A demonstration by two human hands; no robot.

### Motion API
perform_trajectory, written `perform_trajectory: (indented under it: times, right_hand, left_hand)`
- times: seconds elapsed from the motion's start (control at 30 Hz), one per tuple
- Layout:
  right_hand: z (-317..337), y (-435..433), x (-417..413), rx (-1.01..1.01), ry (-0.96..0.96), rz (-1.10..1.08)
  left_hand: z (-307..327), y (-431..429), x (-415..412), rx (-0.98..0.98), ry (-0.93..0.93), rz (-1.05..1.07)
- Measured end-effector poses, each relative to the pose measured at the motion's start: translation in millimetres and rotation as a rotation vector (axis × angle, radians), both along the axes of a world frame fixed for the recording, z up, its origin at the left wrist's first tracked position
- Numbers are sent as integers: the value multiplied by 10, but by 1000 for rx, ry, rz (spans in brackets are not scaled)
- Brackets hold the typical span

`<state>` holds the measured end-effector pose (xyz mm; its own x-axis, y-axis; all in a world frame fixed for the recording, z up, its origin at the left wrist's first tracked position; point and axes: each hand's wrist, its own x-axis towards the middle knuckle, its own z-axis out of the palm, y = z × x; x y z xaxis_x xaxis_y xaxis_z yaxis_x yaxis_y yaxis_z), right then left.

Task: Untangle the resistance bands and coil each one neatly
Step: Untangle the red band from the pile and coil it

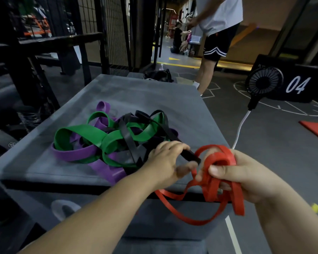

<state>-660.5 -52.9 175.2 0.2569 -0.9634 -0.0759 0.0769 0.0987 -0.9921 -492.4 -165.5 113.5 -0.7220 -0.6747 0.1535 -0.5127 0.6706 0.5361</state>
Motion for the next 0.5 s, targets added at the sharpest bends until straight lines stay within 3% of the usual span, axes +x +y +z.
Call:
perform_trajectory:
  times: [0.17, 0.23, 0.37, 0.5]
  right_hand:
    - [29, 43, -28, -46, 209, 172]
    - [60, 56, -38, -64, 259, 195]
    - [111, 83, -79, -69, 298, 55]
    - [124, 86, -39, -70, 221, -128]
  left_hand:
    - [-48, -30, 19, -143, -93, -7]
    - [-6, -25, 69, -113, -9, 19]
    - [123, -62, 136, -98, 182, 268]
    - [253, -145, 295, -79, 236, 314]
